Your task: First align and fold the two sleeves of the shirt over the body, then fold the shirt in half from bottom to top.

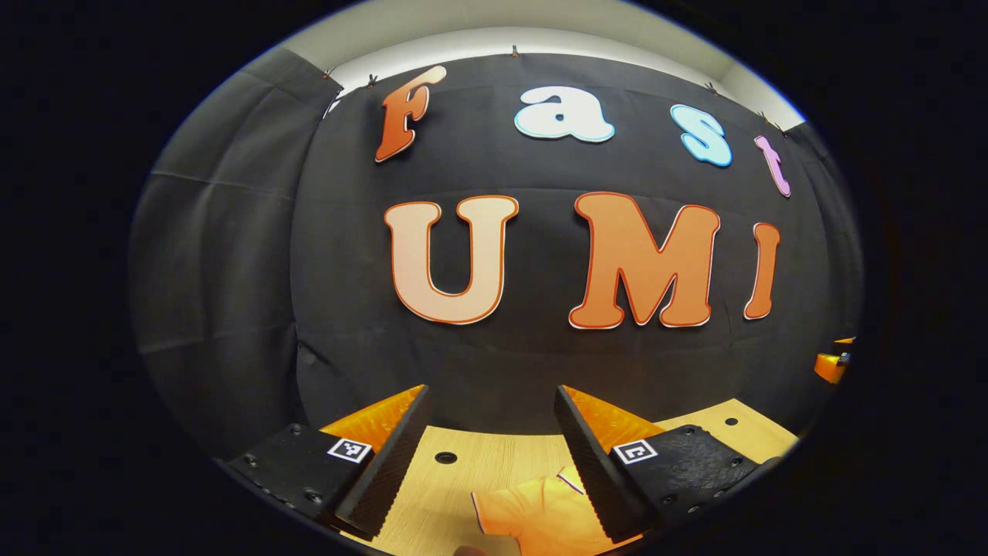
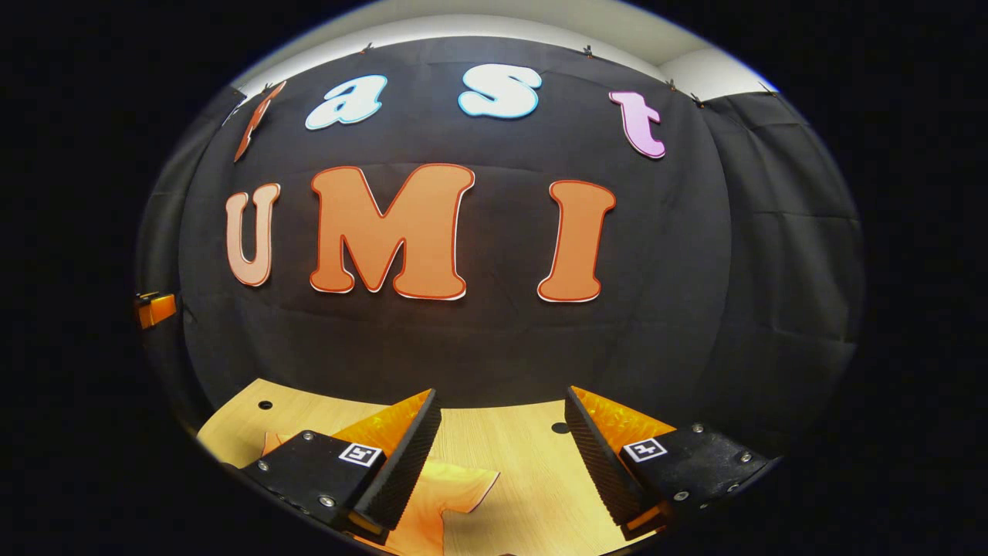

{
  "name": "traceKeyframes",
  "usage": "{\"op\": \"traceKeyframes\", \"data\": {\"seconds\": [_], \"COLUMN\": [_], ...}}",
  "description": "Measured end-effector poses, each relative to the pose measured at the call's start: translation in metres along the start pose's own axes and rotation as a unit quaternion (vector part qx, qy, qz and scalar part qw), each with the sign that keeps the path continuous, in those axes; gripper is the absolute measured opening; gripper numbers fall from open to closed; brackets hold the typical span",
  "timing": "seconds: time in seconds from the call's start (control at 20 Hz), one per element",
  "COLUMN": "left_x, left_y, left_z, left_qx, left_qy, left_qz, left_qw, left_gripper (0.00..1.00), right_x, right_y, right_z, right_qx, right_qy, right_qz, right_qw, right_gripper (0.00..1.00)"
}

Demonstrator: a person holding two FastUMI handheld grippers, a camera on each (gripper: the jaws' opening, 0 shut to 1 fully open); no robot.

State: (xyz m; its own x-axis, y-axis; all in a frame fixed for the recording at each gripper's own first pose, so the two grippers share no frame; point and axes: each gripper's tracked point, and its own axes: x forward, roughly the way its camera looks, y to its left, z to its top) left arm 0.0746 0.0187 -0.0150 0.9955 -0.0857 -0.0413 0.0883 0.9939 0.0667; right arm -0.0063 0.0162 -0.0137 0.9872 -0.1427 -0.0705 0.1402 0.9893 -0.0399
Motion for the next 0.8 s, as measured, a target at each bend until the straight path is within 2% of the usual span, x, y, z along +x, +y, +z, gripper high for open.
{"op": "traceKeyframes", "data": {"seconds": [0.45, 0.6, 0.8], "left_x": [0.005, 0.007, 0.002], "left_y": [-0.003, 0.0, 0.013], "left_z": [0.0, -0.008, -0.014], "left_qx": [0.0, -0.01, 0.001], "left_qy": [-0.006, 0.002, 0.006], "left_qz": [-0.003, -0.003, 0.008], "left_qw": [1.0, 1.0, 1.0], "left_gripper": [0.98, 0.98, 0.98], "right_x": [0.015, 0.031, 0.058], "right_y": [0.0, -0.003, -0.015], "right_z": [-0.011, -0.03, -0.068], "right_qx": [-0.008, 0.002, -0.005], "right_qy": [0.028, 0.071, 0.139], "right_qz": [0.0, -0.002, -0.026], "right_qw": [1.0, 0.997, 0.99], "right_gripper": [0.98, 0.99, 0.99]}}
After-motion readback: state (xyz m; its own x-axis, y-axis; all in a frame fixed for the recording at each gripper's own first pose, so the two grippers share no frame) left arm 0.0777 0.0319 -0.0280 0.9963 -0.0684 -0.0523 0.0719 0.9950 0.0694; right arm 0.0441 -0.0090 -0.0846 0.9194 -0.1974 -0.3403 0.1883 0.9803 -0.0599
